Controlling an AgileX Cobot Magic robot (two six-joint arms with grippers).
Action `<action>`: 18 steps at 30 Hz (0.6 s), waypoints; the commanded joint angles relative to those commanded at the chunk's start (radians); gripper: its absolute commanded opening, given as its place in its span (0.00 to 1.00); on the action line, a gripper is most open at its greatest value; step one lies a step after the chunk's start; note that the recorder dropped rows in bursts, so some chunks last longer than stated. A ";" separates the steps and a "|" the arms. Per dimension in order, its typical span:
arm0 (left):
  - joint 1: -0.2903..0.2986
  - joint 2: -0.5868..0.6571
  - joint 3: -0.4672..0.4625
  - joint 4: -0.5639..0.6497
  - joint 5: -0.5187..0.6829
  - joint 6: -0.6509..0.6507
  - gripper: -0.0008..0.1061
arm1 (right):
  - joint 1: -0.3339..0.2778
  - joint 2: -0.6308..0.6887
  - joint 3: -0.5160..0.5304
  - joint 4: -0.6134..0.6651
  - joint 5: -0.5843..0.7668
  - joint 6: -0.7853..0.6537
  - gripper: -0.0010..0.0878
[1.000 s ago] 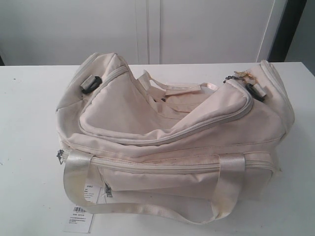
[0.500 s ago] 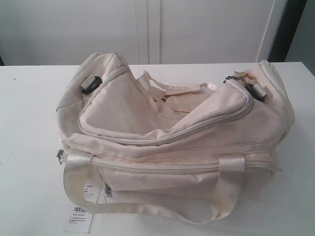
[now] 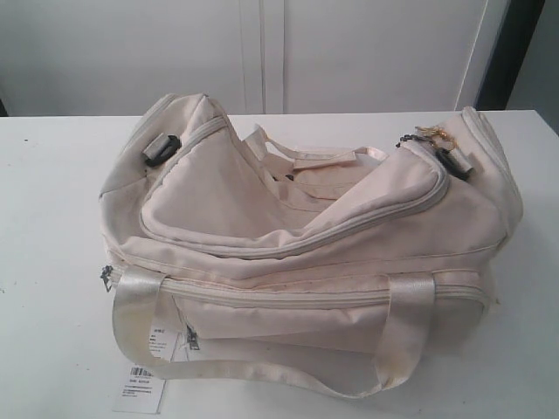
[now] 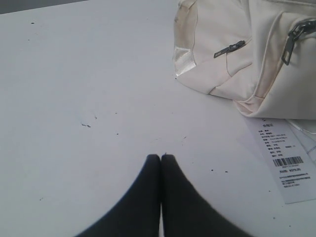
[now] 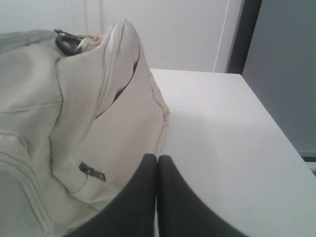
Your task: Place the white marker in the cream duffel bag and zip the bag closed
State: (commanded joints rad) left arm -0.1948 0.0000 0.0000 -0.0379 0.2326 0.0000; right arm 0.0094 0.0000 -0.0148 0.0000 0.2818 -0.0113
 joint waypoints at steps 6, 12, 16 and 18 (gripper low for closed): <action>0.000 0.000 0.000 0.000 0.000 0.000 0.01 | 0.000 0.000 0.015 0.000 0.020 0.000 0.01; 0.000 0.000 0.000 0.000 0.000 0.000 0.01 | 0.000 0.000 0.015 0.000 0.027 0.000 0.01; 0.000 0.000 0.000 0.000 0.000 0.000 0.01 | 0.000 0.000 0.015 0.000 0.043 0.000 0.01; 0.000 0.000 0.000 0.000 0.000 0.000 0.01 | 0.000 0.000 0.015 0.000 0.053 0.000 0.01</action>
State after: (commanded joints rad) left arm -0.1948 0.0000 0.0000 -0.0379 0.2326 0.0000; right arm 0.0094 0.0000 0.0000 0.0000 0.3345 -0.0113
